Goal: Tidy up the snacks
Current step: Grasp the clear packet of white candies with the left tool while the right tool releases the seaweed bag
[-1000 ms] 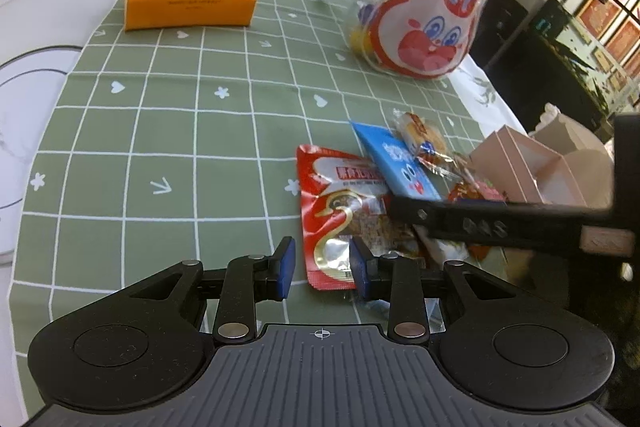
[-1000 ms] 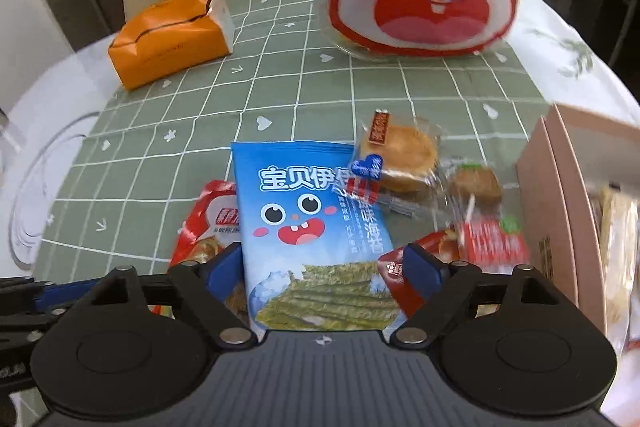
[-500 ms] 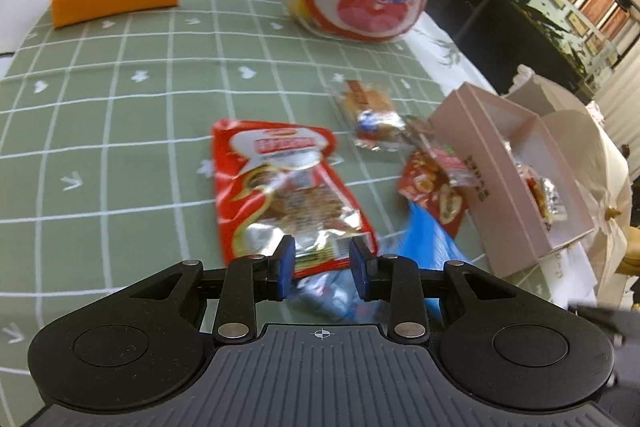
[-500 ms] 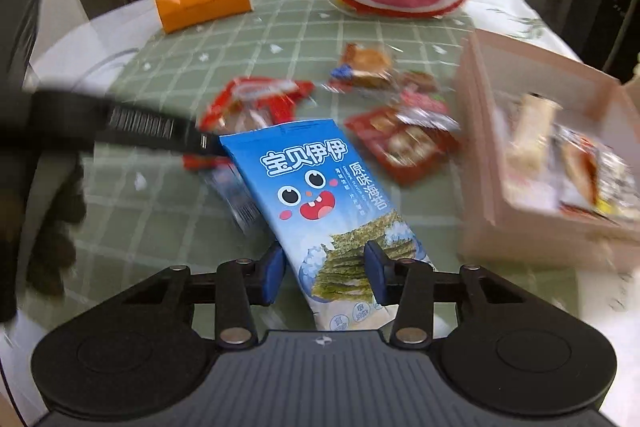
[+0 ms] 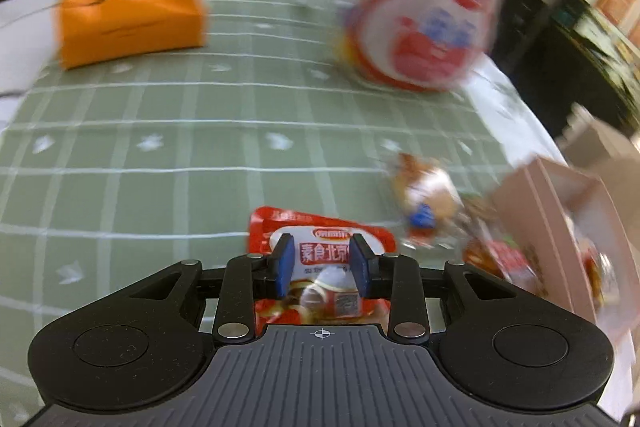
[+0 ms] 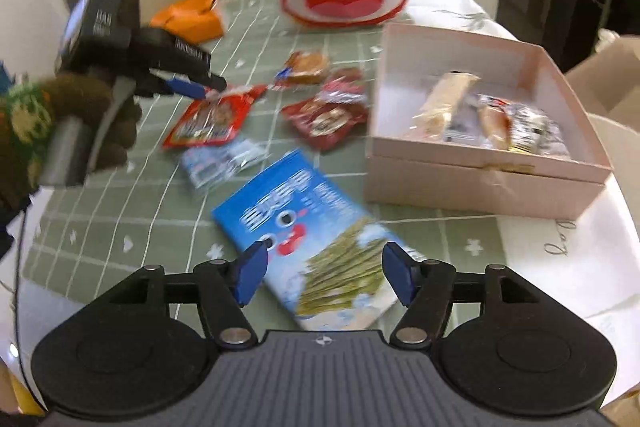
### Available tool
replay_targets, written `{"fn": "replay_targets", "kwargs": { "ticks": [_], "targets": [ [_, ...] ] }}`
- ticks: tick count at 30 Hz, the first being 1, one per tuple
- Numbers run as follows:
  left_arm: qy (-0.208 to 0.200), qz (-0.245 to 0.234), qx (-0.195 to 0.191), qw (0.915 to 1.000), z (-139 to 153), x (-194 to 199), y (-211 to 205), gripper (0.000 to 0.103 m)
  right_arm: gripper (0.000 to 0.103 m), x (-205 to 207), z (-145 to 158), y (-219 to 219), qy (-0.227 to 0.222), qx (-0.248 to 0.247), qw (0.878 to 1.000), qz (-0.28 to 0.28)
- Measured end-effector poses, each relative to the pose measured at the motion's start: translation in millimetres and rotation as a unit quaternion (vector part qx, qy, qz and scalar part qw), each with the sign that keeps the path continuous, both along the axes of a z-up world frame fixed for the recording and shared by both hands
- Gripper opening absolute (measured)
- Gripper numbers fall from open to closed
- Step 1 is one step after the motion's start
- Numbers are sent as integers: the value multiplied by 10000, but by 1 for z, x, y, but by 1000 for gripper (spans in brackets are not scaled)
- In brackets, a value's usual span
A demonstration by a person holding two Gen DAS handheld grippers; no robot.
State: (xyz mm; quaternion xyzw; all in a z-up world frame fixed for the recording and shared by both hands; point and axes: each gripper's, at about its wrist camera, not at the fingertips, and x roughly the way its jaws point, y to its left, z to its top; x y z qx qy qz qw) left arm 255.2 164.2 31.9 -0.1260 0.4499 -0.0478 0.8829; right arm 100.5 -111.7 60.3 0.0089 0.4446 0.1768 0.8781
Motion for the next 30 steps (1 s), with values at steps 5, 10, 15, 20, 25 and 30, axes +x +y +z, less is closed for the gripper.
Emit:
{"fn": "replay_targets", "kwargs": {
  "ticks": [5,10,15,20,25,30],
  "targets": [
    [141,-1286,8,9916,1,-19,-38,35,69,10,-10,-9,180,69,9997,125],
    [213,-1562,-100,9874,6,-56,-48,35,70,19,-28,-4,400,-151,9984,360],
    [-23,-1159,204,9930,23,-95,-34,35,79,24,-37,-11,458,-35,9984,329],
    [-96,-625,117,9979,24,-108,-20,35,83,22,-38,-12,265,-82,9991,330],
    [97,-722,233,9971,15,-117,-17,35,85,16,-41,-16,149,-68,9996,250],
    [-15,-1747,1181,9775,10,-129,-58,54,87,12,-43,-15,27,-80,9998,203]
  ]
}}
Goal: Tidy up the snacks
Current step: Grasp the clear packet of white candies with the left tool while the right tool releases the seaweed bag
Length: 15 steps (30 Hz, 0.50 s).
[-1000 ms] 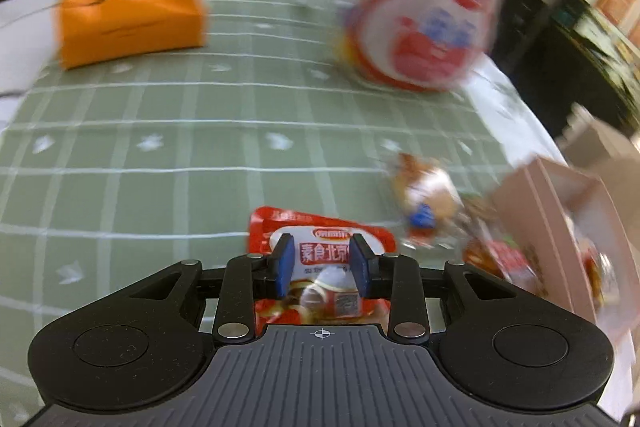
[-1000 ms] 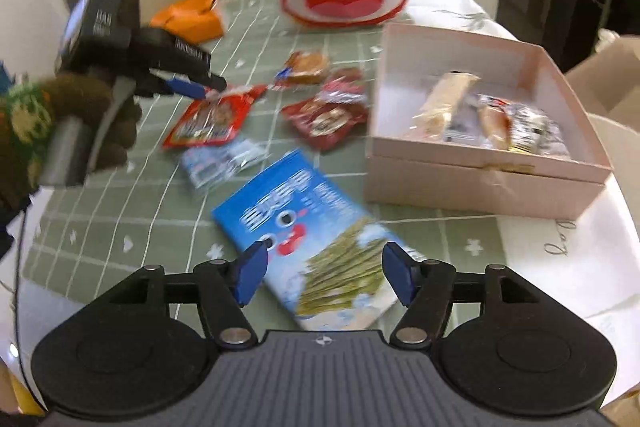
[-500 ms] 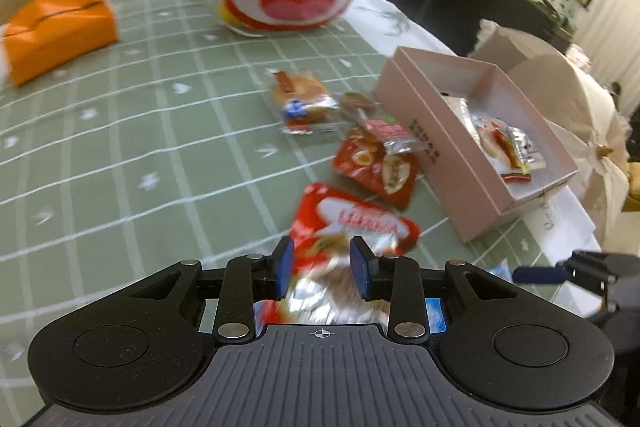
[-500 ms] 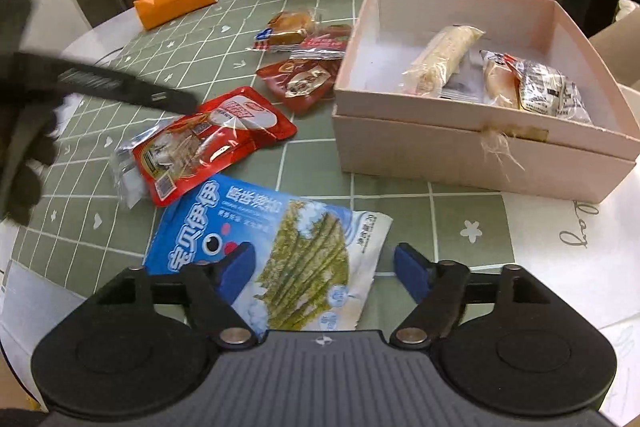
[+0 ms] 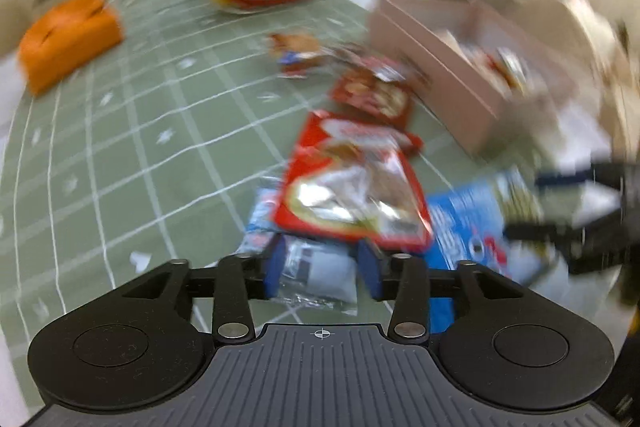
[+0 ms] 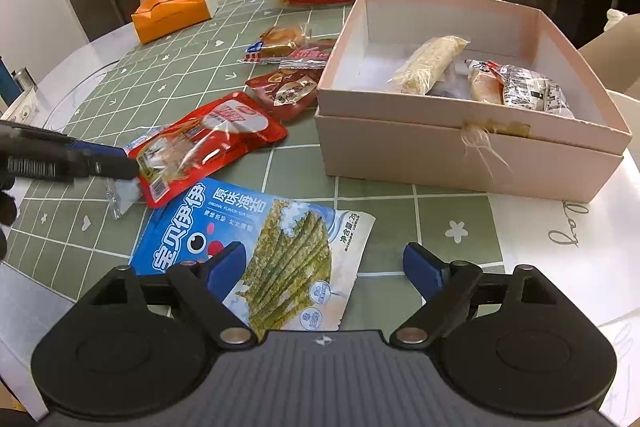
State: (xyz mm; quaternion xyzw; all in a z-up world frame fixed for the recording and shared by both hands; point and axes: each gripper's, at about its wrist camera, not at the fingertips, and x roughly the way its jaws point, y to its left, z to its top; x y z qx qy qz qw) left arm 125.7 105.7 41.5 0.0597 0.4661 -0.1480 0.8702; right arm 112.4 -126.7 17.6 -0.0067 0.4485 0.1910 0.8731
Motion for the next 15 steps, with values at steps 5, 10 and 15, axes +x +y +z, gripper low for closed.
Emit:
{"fn": "replay_targets", "kwargs": {
  "ticks": [5,10,15],
  "targets": [
    [-102,-241,313,9992,-2,-4,-14,59,91,-3,-1,2,-72,-24,10000,-39],
    [11,58,316,9995,0,14,5,56,94,-7,-3,2,-117,-39,9999,-84],
    [374,-350,-33,9987,-5,22,11,71,98,-9,-4,3,-149,-67,9998,-116]
  ]
}}
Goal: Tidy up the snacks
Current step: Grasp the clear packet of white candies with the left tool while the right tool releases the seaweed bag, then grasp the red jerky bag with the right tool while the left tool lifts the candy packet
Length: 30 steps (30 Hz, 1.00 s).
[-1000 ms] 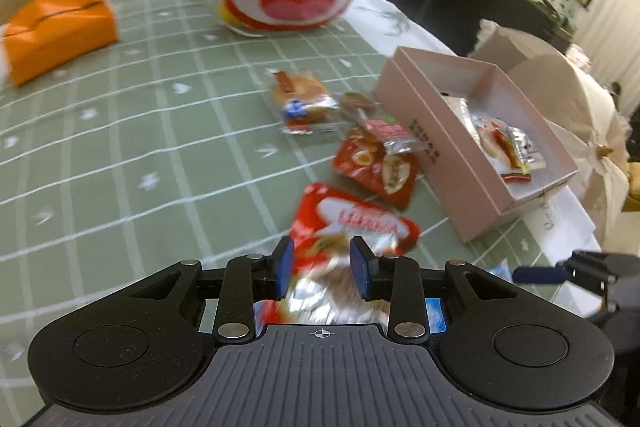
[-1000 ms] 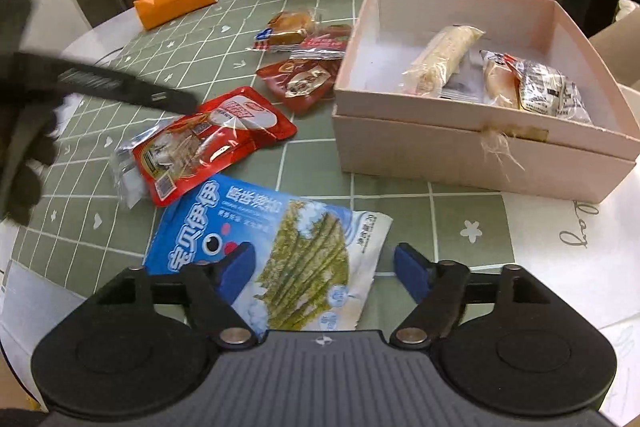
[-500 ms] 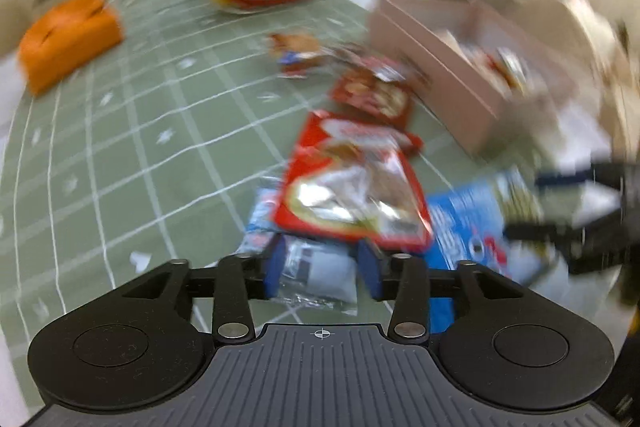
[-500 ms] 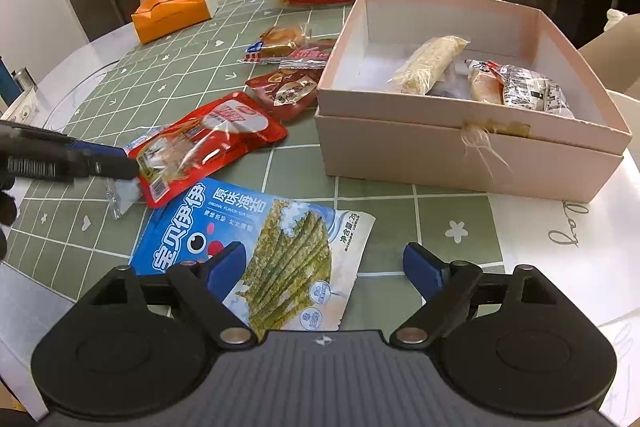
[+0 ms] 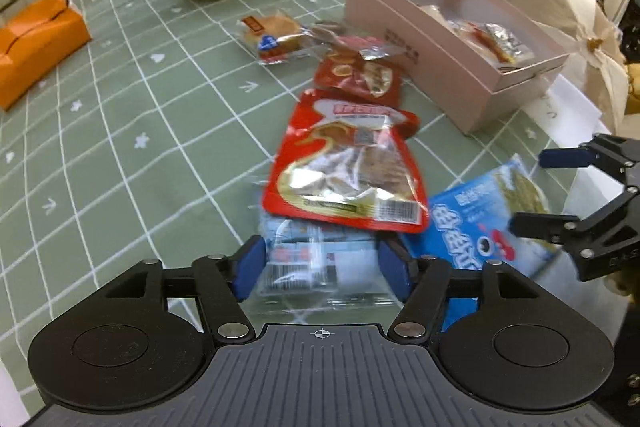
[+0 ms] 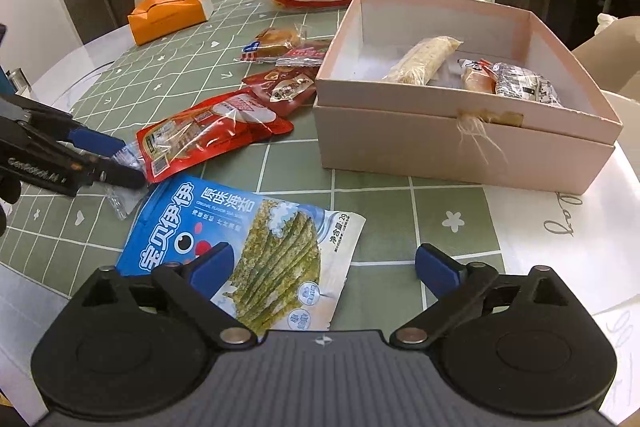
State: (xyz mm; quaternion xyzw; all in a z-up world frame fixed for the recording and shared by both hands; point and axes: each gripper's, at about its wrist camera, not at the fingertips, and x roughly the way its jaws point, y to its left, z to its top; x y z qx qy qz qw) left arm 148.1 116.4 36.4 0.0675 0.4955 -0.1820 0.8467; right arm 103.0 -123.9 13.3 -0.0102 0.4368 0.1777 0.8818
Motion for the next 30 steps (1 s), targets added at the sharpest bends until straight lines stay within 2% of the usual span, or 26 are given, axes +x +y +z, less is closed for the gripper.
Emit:
{"fn": "replay_targets", "kwargs": {
  "ticks": [5,8,10,12,14,15,16,19,23,26,28,30],
  "targets": [
    [17,77,-70,9999,-5,8,-2,73,100,-1,-1,0,-30,25,10000,-40],
    [-86,-92,175,9998,-11,8,-14,81,103,-3,-2,2,-8,19,9999,-134],
    [-125,-44,215,9997,-12,9,-16,81,103,-5,-2,2,10,42,9998,-217],
    [-139,109,164,9997,-9,9,-12,69,103,-2,0,3,121,-15,9998,-162],
    [-115,292,-28,9995,-6,4,-4,67,101,6,5,5,368,-65,9993,73],
    [-86,389,-133,9991,-4,0,0,66,95,7,9,7,402,-53,9991,147],
    [-74,460,-215,9987,-3,-6,4,65,94,7,15,8,329,8,9994,131],
    [-64,588,-279,9979,0,-24,9,64,94,7,31,21,107,201,9997,-52],
    [-33,821,-443,9956,3,-50,20,64,94,24,46,53,242,664,9965,-455],
    [-63,989,-640,9930,3,-64,30,64,94,46,45,82,572,1018,9876,-1046],
    [-77,1095,-754,9911,2,-69,37,64,94,65,34,106,1007,995,9796,-1423],
    [-113,1177,-768,9900,3,-74,42,64,94,84,21,131,1252,856,9740,-1684]
  ]
}}
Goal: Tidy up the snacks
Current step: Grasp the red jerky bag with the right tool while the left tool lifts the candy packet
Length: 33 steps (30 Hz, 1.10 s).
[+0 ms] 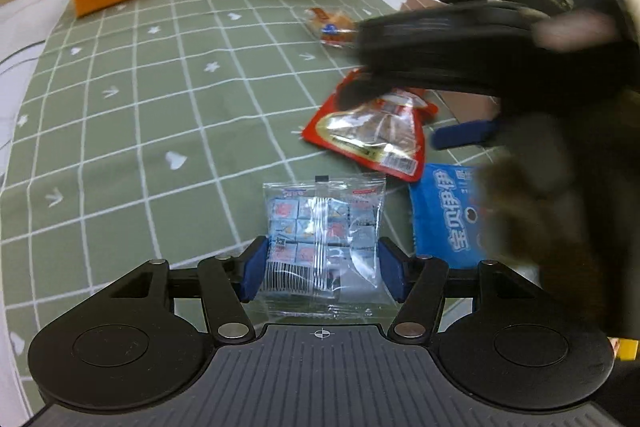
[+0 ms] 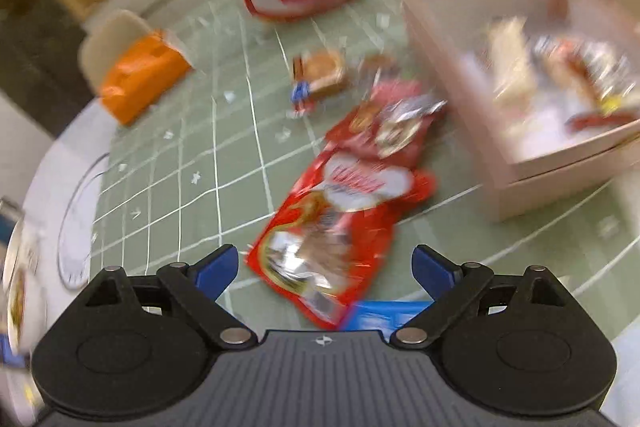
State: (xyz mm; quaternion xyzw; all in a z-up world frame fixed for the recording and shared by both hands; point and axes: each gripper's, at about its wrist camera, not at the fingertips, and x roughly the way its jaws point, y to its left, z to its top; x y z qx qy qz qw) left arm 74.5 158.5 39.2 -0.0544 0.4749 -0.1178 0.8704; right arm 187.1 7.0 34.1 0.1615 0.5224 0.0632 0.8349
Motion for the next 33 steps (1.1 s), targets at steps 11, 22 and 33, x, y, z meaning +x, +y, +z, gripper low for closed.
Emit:
{"fn": "replay_targets", "kwargs": {
  "ticks": [11,22,33],
  "targets": [
    [54,680,-283,9973,1,-12,41,64,73,10,-8,42,-290,-1484,9883,178],
    [50,-244,-484,9985,7,16,-10,64,34,-65,21,-42,-628,-1266,9866,816],
    [39,-1011,-445,9939,9,35,-83,64,38,-103,27,-148,-822,-1805,9798,240]
  ]
}}
